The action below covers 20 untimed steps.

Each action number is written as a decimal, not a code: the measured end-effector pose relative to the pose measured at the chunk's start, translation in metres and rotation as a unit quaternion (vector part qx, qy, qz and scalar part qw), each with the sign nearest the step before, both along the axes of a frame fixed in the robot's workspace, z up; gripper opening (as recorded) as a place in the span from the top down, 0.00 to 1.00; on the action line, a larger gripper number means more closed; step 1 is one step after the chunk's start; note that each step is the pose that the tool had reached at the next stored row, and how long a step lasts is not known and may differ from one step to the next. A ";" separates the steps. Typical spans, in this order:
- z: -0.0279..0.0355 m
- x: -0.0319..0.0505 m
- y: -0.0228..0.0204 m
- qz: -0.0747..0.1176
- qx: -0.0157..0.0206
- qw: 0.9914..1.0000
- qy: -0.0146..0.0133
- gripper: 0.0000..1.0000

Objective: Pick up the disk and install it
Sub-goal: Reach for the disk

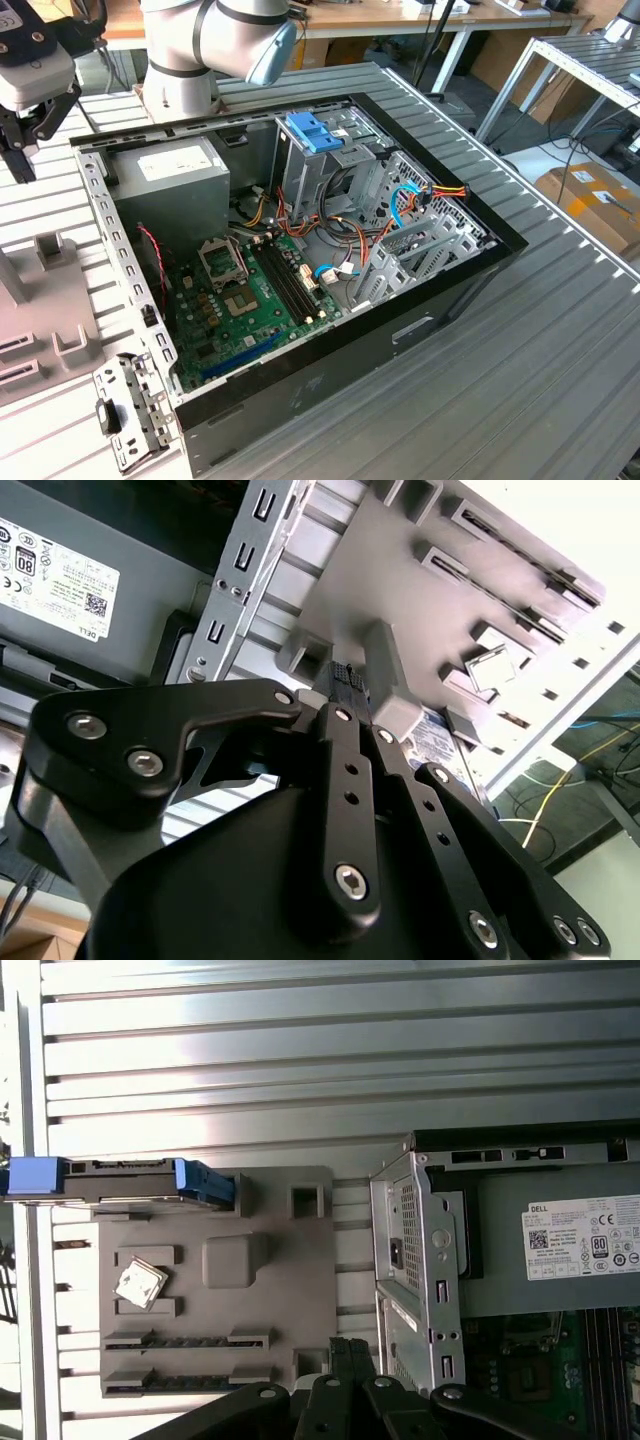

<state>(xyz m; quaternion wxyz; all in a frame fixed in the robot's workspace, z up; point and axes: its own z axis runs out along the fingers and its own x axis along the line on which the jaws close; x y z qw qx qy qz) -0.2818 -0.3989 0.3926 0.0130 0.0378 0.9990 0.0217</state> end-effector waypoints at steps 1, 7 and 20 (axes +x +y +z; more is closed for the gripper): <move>0.0000 -0.0003 0.0000 0.000 0.000 1.000 0.000 0.89; -0.0001 -0.0025 0.0000 0.000 0.000 1.000 0.000 0.89; -0.0003 -0.0070 0.0000 0.000 0.000 1.000 0.000 0.89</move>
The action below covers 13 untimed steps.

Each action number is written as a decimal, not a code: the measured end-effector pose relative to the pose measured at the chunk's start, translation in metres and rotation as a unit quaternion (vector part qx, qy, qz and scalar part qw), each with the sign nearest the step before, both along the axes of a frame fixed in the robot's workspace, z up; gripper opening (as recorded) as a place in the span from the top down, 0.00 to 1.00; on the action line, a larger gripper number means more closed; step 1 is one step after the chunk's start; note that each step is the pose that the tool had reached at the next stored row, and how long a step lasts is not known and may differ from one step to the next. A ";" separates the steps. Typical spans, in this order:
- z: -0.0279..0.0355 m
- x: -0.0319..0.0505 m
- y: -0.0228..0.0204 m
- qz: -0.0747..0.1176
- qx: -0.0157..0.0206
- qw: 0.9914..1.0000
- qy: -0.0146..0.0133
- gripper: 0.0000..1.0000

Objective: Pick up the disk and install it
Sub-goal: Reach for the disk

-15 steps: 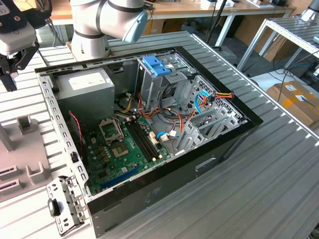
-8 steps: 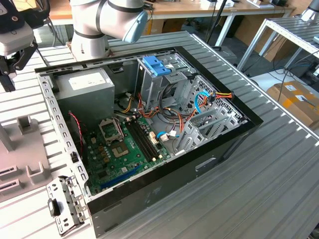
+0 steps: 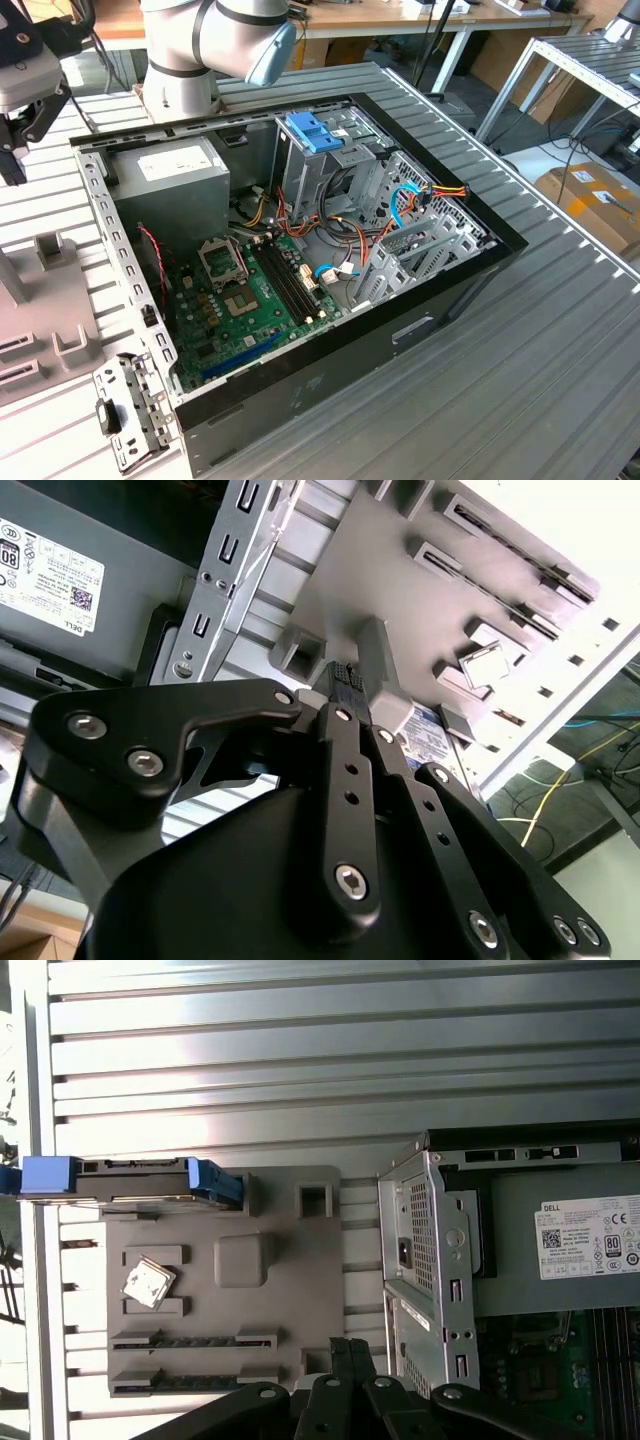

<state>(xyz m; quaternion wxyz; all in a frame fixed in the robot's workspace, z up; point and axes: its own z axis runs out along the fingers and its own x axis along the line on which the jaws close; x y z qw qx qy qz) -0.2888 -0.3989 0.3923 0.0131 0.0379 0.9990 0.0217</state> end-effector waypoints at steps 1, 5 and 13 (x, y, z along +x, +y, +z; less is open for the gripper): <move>0.0000 -0.0001 0.0000 0.000 0.000 1.000 0.000 0.89; 0.0000 -0.0009 0.0000 0.000 0.000 1.000 0.000 0.89; -0.0001 -0.0028 0.0000 0.000 0.000 1.000 0.000 0.89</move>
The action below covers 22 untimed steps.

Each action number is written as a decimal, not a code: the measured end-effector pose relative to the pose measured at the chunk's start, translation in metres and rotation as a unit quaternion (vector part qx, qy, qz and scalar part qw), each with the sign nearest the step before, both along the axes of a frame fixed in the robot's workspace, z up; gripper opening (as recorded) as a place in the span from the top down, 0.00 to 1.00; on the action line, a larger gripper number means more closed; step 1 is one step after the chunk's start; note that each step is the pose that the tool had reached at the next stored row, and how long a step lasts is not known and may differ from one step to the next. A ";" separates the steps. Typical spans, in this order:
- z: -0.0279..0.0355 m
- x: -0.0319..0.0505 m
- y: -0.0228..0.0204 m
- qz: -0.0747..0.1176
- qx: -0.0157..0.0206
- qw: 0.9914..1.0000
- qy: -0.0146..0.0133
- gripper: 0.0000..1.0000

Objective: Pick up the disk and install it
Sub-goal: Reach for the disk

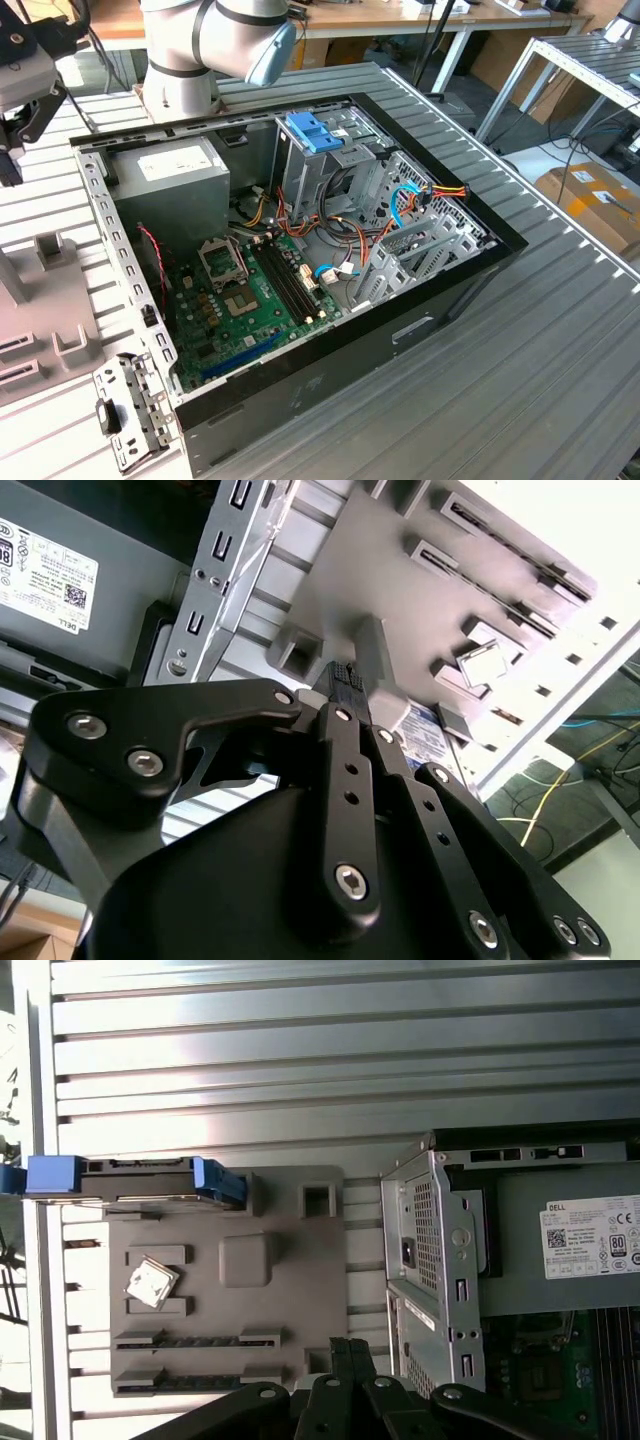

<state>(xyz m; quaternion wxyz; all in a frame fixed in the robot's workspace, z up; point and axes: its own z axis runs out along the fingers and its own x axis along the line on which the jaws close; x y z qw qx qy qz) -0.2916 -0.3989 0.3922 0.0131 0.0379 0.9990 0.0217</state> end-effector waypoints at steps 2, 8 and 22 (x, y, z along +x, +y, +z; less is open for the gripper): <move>0.0000 -0.0005 0.0000 0.000 0.000 1.000 0.000 0.89; -0.0001 -0.0018 0.0000 0.000 0.000 1.000 0.000 0.89; -0.0003 -0.0095 0.0000 0.000 0.000 1.000 0.000 0.89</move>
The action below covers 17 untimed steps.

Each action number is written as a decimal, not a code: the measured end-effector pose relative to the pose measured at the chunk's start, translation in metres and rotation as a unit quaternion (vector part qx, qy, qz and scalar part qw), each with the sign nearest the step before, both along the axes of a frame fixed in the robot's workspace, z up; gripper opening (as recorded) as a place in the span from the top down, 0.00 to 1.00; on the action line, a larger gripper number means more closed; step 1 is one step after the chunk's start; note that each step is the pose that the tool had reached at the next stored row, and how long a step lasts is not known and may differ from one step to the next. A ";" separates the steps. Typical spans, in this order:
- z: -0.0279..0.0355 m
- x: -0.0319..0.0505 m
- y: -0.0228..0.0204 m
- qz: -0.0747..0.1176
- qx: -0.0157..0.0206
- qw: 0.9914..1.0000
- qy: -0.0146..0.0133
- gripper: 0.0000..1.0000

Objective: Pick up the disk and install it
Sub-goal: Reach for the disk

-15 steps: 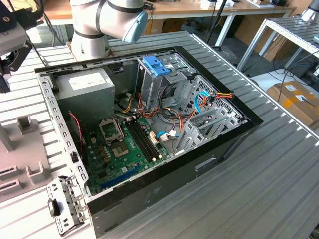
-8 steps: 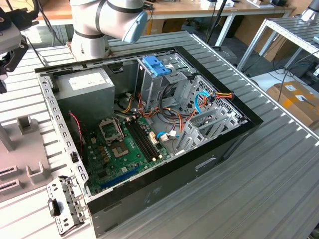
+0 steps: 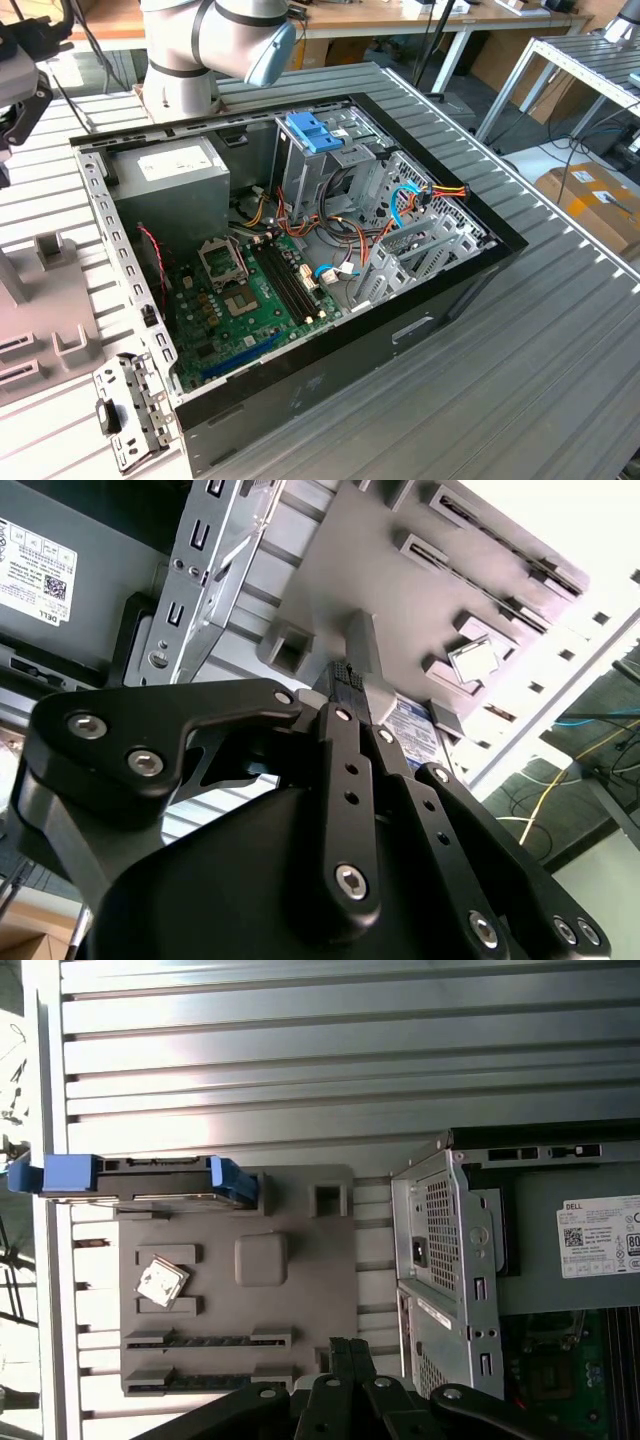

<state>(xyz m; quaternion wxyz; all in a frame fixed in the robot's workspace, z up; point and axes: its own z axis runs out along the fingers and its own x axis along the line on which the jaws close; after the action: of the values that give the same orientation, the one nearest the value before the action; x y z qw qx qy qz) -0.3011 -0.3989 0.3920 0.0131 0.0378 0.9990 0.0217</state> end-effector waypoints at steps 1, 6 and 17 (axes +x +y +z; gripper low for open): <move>0.0000 -0.0003 0.0000 0.000 0.000 1.000 0.000 0.89; 0.0000 -0.0015 0.0000 0.000 0.000 1.000 0.000 0.89; -0.0001 -0.0046 0.0000 0.000 0.000 1.000 0.000 0.89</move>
<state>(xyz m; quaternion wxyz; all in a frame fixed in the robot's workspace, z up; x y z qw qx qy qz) -0.3057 -0.3989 0.3919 0.0131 0.0379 0.9990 0.0217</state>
